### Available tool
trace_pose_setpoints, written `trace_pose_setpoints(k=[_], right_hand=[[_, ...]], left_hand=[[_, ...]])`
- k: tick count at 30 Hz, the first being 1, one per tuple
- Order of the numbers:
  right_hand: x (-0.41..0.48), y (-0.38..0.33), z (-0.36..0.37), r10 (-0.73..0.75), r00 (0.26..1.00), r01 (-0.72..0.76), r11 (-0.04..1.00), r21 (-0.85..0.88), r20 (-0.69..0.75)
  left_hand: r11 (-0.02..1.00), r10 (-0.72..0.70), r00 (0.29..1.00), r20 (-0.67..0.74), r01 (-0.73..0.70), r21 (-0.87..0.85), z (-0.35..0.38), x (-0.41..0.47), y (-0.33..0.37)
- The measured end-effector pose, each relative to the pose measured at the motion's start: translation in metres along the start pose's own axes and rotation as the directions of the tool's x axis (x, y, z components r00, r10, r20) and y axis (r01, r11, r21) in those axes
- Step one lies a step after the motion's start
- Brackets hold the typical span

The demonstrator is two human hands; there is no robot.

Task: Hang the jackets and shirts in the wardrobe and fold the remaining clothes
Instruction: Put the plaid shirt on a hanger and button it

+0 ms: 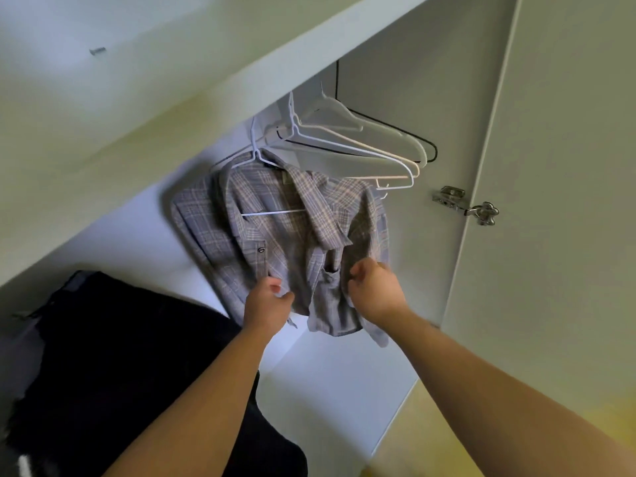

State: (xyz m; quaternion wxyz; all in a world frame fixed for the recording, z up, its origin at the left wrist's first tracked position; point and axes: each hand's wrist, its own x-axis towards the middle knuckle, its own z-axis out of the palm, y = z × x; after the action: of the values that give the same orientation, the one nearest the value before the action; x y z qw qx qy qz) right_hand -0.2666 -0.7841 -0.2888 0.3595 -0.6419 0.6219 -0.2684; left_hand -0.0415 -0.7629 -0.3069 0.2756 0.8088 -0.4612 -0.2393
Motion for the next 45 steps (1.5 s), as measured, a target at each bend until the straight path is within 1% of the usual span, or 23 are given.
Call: trace_pose_setpoints(k=[3, 5, 7, 10, 13, 15, 17, 20, 22, 24, 26, 28, 30, 32, 33, 34, 36, 37, 38, 39, 41, 43, 45], right_hand=[[0.005, 0.002, 0.006, 0.107, 0.989, -0.104, 0.994, -0.04, 0.104], [0.011, 0.001, 0.011, 0.149, 0.98, -0.149, 0.989, -0.014, 0.135], [0.019, 0.0, 0.019, 0.173, 0.975, -0.181, 0.983, 0.045, 0.142], [0.037, 0.005, 0.035, 0.176, 0.979, -0.187, 0.977, 0.106, 0.099], [0.059, 0.02, 0.054, 0.114, 0.993, -0.117, 0.977, 0.176, 0.026], [0.074, 0.032, 0.065, 0.049, 0.995, -0.026, 0.967, 0.253, -0.084], [0.09, 0.043, 0.074, -0.054, 0.973, 0.118, 0.952, 0.284, -0.223], [0.114, 0.055, 0.082, -0.227, 0.888, 0.344, 0.905, 0.249, -0.4], [0.13, 0.063, 0.085, -0.296, 0.811, 0.458, 0.858, 0.234, -0.504], [0.143, 0.071, 0.086, -0.363, 0.73, 0.573, 0.787, 0.228, -0.579], [0.154, 0.077, 0.085, -0.442, 0.64, 0.678, 0.71, 0.19, -0.629], [0.16, 0.08, 0.081, -0.511, 0.539, 0.74, 0.667, 0.087, -0.67], [0.162, 0.085, 0.075, -0.552, 0.449, 0.757, 0.653, -0.029, -0.703], [0.162, 0.089, 0.072, -0.578, 0.397, 0.778, 0.624, -0.073, -0.713], [0.162, 0.09, 0.071, -0.597, 0.407, 0.786, 0.615, -0.068, -0.691], [0.162, 0.09, 0.072, -0.616, 0.457, 0.789, 0.614, -0.028, -0.641], [0.161, 0.085, 0.076, -0.644, 0.587, 0.775, 0.622, 0.111, -0.491], [0.161, 0.082, 0.079, -0.656, 0.627, 0.765, 0.621, 0.17, -0.42], [0.162, 0.079, 0.082, -0.67, 0.645, 0.76, 0.612, 0.217, -0.368], [0.163, 0.075, 0.084, -0.685, 0.646, 0.763, 0.592, 0.258, -0.338], [0.167, 0.07, 0.087, -0.699, 0.645, 0.762, 0.554, 0.335, -0.309], [0.172, 0.067, 0.089, -0.695, 0.656, 0.749, 0.549, 0.371, -0.294], [0.178, 0.067, 0.093, -0.678, 0.678, 0.728, 0.569, 0.382, -0.284]], left_hand=[[0.999, -0.018, 0.998, -0.059, 0.016, -0.036, 0.002, 0.005, -0.002], [0.999, -0.008, 0.993, -0.114, 0.002, -0.048, -0.001, 0.008, 0.002], [0.997, 0.017, 0.983, -0.181, -0.031, -0.074, -0.004, 0.014, 0.005], [0.991, 0.062, 0.947, -0.315, -0.097, -0.096, -0.003, 0.028, 0.009], [0.983, 0.127, 0.873, -0.47, -0.175, -0.059, 0.013, 0.048, 0.007], [0.973, 0.174, 0.816, -0.552, -0.229, -0.032, 0.03, 0.062, 0.006], [0.954, 0.225, 0.744, -0.629, -0.3, -0.014, 0.048, 0.075, 0.003], [0.871, 0.365, 0.6, -0.712, -0.49, 0.033, 0.072, 0.096, 0.001], [0.802, 0.413, 0.513, -0.753, -0.596, 0.034, 0.083, 0.112, -0.002], [0.739, 0.43, 0.459, -0.778, -0.674, 0.011, 0.093, 0.124, -0.007], [0.669, 0.476, 0.406, -0.78, -0.743, 0.022, 0.103, 0.134, -0.014], [0.61, 0.502, 0.398, -0.767, -0.792, -0.012, 0.11, 0.141, -0.019], [0.563, 0.48, 0.413, -0.774, -0.822, -0.09, 0.115, 0.147, -0.024], [0.526, 0.452, 0.432, -0.78, -0.836, -0.157, 0.116, 0.152, -0.029], [0.515, 0.459, 0.438, -0.773, -0.84, -0.169, 0.117, 0.154, -0.03], [0.514, 0.478, 0.443, -0.759, -0.842, -0.168, 0.118, 0.155, -0.031], [0.518, 0.503, 0.448, -0.739, -0.841, -0.157, 0.12, 0.157, -0.032], [0.52, 0.509, 0.451, -0.733, -0.84, -0.156, 0.121, 0.157, -0.03], [0.523, 0.513, 0.456, -0.727, -0.838, -0.157, 0.122, 0.158, -0.028], [0.524, 0.517, 0.461, -0.721, -0.837, -0.159, 0.122, 0.159, -0.026], [0.52, 0.518, 0.478, -0.709, -0.834, -0.182, 0.122, 0.16, -0.023], [0.514, 0.507, 0.501, -0.701, -0.829, -0.221, 0.122, 0.161, -0.022], [0.499, 0.492, 0.512, -0.704, -0.829, -0.254, 0.122, 0.162, -0.021]])
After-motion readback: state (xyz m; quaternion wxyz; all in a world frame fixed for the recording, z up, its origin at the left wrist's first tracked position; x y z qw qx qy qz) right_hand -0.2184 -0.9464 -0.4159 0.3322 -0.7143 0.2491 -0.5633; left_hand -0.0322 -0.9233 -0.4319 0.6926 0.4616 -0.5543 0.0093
